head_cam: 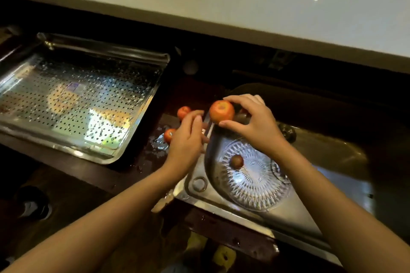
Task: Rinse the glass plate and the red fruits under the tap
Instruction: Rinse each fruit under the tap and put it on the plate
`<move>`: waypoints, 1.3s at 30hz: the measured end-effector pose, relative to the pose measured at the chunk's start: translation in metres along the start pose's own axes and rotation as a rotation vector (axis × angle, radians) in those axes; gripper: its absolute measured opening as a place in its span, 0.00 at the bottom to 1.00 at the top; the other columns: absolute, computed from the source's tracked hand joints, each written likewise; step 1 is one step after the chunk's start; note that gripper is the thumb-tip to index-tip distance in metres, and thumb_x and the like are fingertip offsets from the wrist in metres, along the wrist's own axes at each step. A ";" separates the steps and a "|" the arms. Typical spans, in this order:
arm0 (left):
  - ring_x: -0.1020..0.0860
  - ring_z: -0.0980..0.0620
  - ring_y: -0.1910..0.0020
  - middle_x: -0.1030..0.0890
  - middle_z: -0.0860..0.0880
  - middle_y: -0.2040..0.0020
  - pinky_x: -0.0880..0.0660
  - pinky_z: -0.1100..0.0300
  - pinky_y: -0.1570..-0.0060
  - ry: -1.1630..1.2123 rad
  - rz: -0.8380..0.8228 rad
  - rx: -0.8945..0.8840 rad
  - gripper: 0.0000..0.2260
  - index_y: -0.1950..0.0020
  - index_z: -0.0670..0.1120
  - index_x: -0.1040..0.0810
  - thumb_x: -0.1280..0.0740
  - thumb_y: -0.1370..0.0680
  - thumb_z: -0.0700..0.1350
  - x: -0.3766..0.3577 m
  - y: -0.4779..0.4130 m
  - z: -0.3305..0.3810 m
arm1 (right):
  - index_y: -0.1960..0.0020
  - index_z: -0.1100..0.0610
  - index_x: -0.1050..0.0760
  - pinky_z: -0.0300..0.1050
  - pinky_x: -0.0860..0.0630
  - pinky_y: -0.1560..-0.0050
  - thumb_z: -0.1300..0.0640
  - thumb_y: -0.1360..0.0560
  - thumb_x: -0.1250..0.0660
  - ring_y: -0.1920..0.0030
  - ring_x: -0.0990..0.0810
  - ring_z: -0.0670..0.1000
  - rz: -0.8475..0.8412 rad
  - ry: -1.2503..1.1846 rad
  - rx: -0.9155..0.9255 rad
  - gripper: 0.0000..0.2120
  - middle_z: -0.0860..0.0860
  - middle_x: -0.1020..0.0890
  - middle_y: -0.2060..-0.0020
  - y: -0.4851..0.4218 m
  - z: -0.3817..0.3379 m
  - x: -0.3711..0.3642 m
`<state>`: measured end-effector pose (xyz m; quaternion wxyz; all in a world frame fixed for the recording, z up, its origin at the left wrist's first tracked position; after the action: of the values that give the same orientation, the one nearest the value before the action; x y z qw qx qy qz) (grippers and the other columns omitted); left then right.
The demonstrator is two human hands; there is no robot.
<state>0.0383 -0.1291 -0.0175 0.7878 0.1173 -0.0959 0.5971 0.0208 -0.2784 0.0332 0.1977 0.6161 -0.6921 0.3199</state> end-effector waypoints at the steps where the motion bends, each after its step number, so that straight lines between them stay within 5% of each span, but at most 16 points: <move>1: 0.21 0.59 0.68 0.21 0.51 0.54 0.26 0.65 0.73 0.108 -0.043 0.062 0.13 0.38 0.50 0.29 0.49 0.17 0.50 -0.013 -0.007 0.011 | 0.38 0.54 0.25 0.28 0.36 0.49 0.51 0.32 0.26 0.47 0.31 0.47 0.027 0.024 -0.002 0.24 0.48 0.23 0.47 0.006 -0.005 0.017; 4: 0.22 0.50 0.68 0.21 0.45 0.52 0.27 0.62 0.76 0.219 -0.214 0.054 0.16 0.39 0.52 0.28 0.51 0.18 0.55 -0.061 -0.012 0.062 | 0.39 0.55 0.24 0.36 0.33 0.48 0.52 0.33 0.26 0.48 0.28 0.50 0.115 0.084 -0.024 0.24 0.51 0.20 0.48 0.027 -0.013 0.065; 8: 0.25 0.55 0.68 0.23 0.45 0.54 0.29 0.64 0.74 0.203 -0.429 -0.037 0.17 0.39 0.50 0.27 0.51 0.18 0.55 -0.128 0.001 0.113 | 0.37 0.50 0.25 0.34 0.34 0.50 0.50 0.31 0.27 0.50 0.30 0.48 0.257 0.162 -0.103 0.23 0.50 0.21 0.50 0.063 -0.009 0.125; 13: 0.30 0.54 0.71 0.26 0.45 0.62 0.34 0.62 0.72 0.198 -0.648 0.020 0.17 0.40 0.46 0.30 0.51 0.18 0.54 -0.210 0.023 0.131 | 0.35 0.56 0.27 0.34 0.34 0.51 0.50 0.29 0.29 0.53 0.30 0.44 0.377 0.239 -0.304 0.25 0.50 0.23 0.48 0.117 0.020 0.182; 15: 0.30 0.54 0.71 0.26 0.45 0.62 0.34 0.64 0.73 0.222 -0.723 0.051 0.15 0.43 0.47 0.29 0.50 0.18 0.53 -0.243 0.034 0.134 | 0.37 0.57 0.26 0.33 0.30 0.55 0.53 0.26 0.32 0.59 0.28 0.44 0.521 0.191 -0.435 0.19 0.51 0.23 0.51 0.156 0.040 0.207; 18: 0.29 0.55 0.73 0.25 0.45 0.62 0.34 0.68 0.77 0.262 -0.802 0.085 0.11 0.51 0.52 0.28 0.49 0.18 0.51 -0.287 0.049 0.137 | 0.39 0.59 0.24 0.44 0.29 0.46 0.55 0.22 0.39 0.46 0.22 0.55 0.689 0.301 -0.730 0.15 0.57 0.21 0.45 0.237 0.075 0.233; 24: 0.29 0.52 0.70 0.28 0.44 0.56 0.34 0.67 0.77 0.380 -1.005 0.245 0.09 0.44 0.53 0.29 0.47 0.18 0.48 -0.373 0.095 0.130 | 0.34 0.61 0.32 0.51 0.28 0.48 0.52 0.19 0.48 0.42 0.25 0.61 0.536 0.445 -1.317 0.18 0.59 0.26 0.38 0.360 0.134 0.215; 33: 0.27 0.46 0.56 0.29 0.41 0.44 0.28 0.59 0.62 0.513 -1.052 0.497 0.15 0.45 0.47 0.28 0.49 0.18 0.53 -0.439 0.123 0.117 | 0.44 0.61 0.26 0.51 0.26 0.51 0.56 0.19 0.46 0.50 0.20 0.62 0.765 0.159 -1.226 0.14 0.61 0.19 0.52 0.377 0.174 0.198; 39: 0.27 0.47 0.59 0.31 0.39 0.42 0.29 0.62 0.67 0.499 -1.028 0.494 0.15 0.52 0.48 0.27 0.50 0.17 0.52 -0.460 0.123 0.119 | 0.46 0.61 0.25 0.51 0.26 0.50 0.55 0.19 0.47 0.52 0.20 0.62 0.881 0.068 -1.240 0.15 0.65 0.18 0.56 0.383 0.190 0.196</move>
<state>-0.2056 -0.5553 -0.0296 0.9228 0.1842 0.3006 0.1553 -0.3630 -0.5376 -0.0486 0.3828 0.0486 -0.9206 -0.0593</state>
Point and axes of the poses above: each hand's wrist, its own y-axis away from the middle knuckle, its own x-axis out of the back of the hand, z = x × y, the point moved 10 cm from there along -y, towards the middle knuckle
